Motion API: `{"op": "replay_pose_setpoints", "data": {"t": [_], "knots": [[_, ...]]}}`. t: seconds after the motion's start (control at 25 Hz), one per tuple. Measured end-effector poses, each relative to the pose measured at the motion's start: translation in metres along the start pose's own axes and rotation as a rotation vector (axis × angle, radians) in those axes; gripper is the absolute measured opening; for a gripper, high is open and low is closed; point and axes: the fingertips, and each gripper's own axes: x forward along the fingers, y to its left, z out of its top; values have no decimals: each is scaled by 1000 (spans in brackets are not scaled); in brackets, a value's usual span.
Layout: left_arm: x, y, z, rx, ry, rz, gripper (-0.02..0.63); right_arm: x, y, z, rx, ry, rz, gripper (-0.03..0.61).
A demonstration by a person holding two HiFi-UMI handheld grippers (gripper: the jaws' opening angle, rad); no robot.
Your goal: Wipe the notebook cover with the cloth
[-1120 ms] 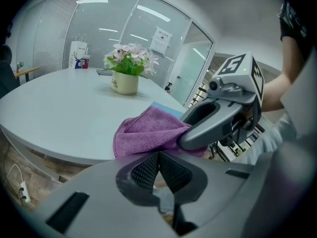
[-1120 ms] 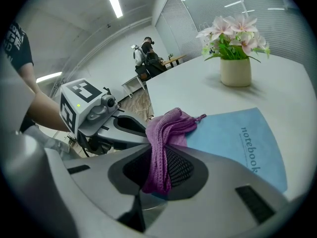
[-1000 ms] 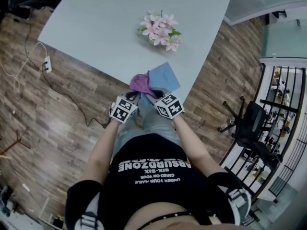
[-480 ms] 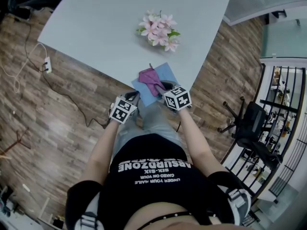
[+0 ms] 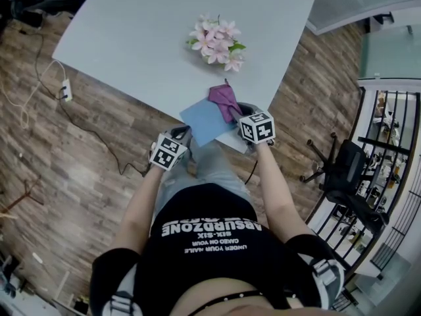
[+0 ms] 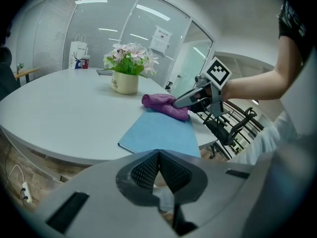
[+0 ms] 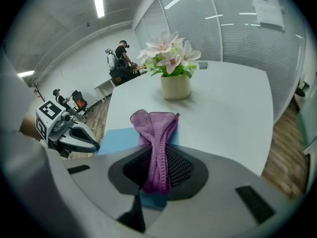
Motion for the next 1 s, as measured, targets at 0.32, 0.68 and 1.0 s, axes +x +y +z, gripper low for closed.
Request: {"op": "replay_pose_setpoints", "data": {"t": [0.32, 0.68, 1.0], "knots": [[2, 0, -1, 5, 12, 3, 17, -11, -32, 3, -27, -10, -87, 80], [1, 0, 0, 3, 14, 6, 17, -18, -33, -2, -62, -7, -104, 80], [1, 0, -1, 7, 15, 5, 17, -35, -38, -25, -30, -10, -121, 80]]}}
